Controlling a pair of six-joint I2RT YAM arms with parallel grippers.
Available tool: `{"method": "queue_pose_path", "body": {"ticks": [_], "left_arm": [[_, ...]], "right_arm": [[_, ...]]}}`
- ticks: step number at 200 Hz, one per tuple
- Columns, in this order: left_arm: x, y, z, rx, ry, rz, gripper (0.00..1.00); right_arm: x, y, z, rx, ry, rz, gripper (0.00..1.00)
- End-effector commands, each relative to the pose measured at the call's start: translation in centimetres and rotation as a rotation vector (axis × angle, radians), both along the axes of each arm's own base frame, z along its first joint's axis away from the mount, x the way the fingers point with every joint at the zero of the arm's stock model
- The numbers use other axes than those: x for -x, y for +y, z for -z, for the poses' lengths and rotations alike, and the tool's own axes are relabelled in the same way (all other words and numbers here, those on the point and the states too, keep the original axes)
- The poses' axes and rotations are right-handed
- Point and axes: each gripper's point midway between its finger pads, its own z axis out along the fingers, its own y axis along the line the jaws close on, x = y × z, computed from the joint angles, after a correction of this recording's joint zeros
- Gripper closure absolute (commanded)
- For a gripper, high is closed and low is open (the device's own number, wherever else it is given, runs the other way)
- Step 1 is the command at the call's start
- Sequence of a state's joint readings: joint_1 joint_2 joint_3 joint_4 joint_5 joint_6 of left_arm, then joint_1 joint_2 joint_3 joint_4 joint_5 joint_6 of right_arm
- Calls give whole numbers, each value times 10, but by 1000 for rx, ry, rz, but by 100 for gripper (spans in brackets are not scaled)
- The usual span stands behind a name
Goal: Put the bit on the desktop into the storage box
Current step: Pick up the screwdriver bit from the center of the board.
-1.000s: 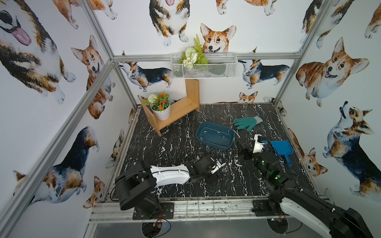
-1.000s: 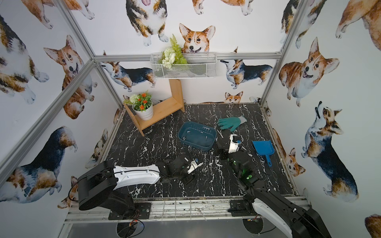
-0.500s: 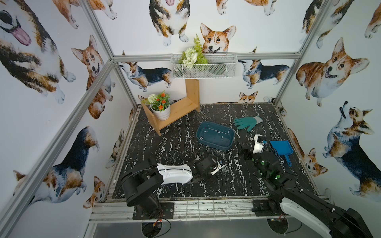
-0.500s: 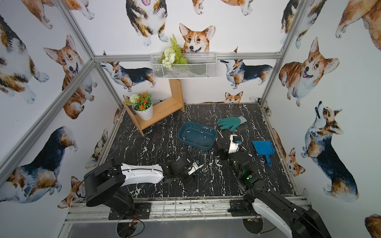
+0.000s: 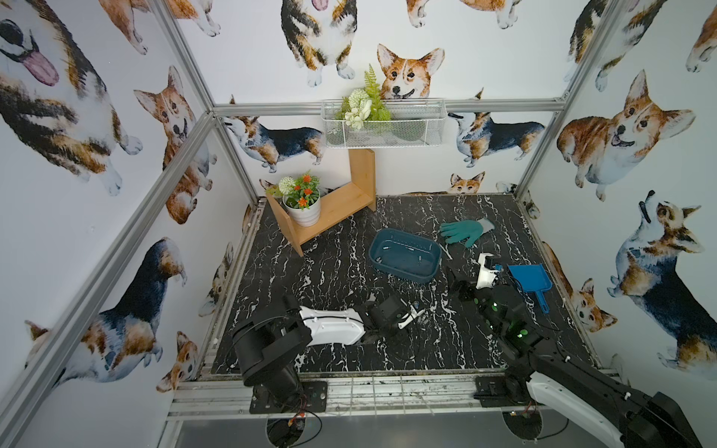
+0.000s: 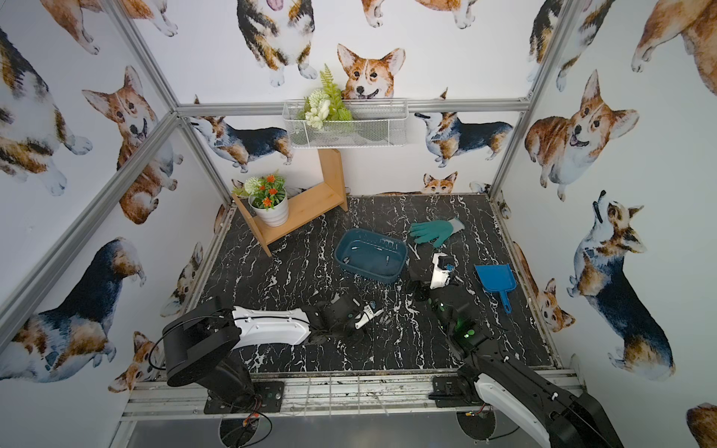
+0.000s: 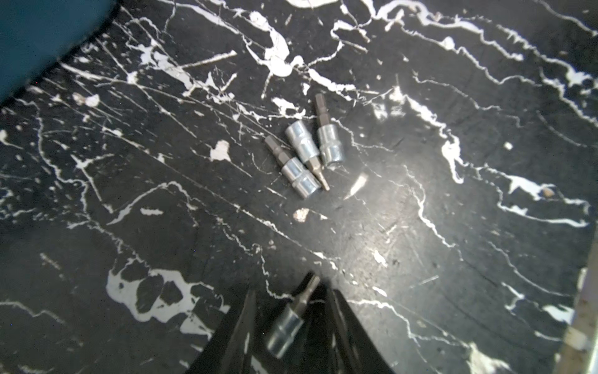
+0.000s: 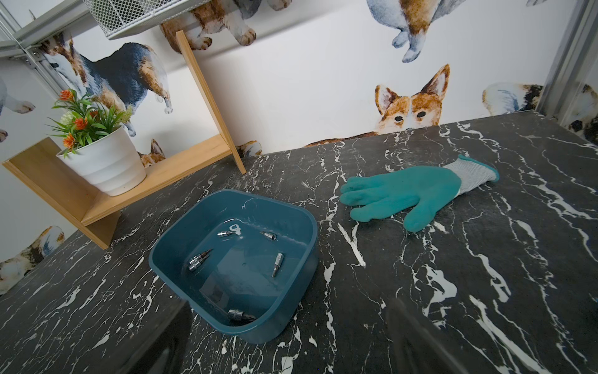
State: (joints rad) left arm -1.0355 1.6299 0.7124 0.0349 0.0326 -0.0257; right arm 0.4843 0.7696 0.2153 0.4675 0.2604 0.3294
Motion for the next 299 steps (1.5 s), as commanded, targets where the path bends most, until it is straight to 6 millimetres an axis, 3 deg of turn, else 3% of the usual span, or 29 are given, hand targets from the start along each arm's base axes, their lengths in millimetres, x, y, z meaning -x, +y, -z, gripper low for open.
{"method": "queue_pose_path", "body": {"ticks": [1, 232, 291, 299], "left_arm": [[3, 4, 2, -19, 22, -21, 61], [4, 24, 18, -139, -20, -145, 84], [-16, 22, -14, -56, -102, -261, 86], [-24, 11, -31, -14, -121, -271, 86]], "right_arm": [[-1, -1, -8, -11, -34, 7, 0], [0, -2, -9, -13, -41, 11, 0], [1, -3, -10, -15, -44, 12, 0], [1, -3, -9, -14, -43, 13, 0]]}}
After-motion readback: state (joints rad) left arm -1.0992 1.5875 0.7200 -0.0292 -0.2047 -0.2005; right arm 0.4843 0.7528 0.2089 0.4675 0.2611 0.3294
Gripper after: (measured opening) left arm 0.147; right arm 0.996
